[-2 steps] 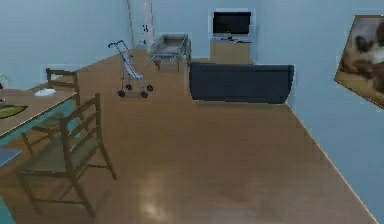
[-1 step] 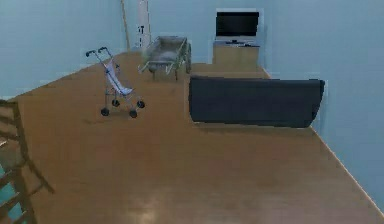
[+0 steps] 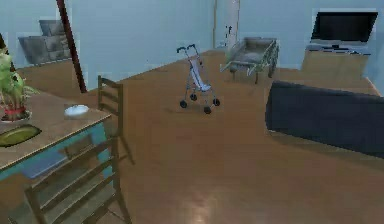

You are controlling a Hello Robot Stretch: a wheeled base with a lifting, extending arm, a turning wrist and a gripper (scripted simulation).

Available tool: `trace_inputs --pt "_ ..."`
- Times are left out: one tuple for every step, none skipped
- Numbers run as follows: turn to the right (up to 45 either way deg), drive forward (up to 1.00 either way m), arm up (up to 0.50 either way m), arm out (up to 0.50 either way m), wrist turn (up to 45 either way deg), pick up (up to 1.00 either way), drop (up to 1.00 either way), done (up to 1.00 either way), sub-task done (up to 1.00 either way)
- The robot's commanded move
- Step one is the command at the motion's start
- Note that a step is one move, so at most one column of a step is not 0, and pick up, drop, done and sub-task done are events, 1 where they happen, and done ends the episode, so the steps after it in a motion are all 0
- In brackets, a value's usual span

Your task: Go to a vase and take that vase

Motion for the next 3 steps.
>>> trace_inputs --pt "0.0 0.8 0.0 0.0 0.0 0.0 0.0 0.0 0.0" --pt "-45.0 0.0 0.0 0.0 0.0 0.0 0.0 0.0 0.0" --pt "-45.0 0.0 0.0 0.0 0.0 0.0 0.0 0.0 0.0"
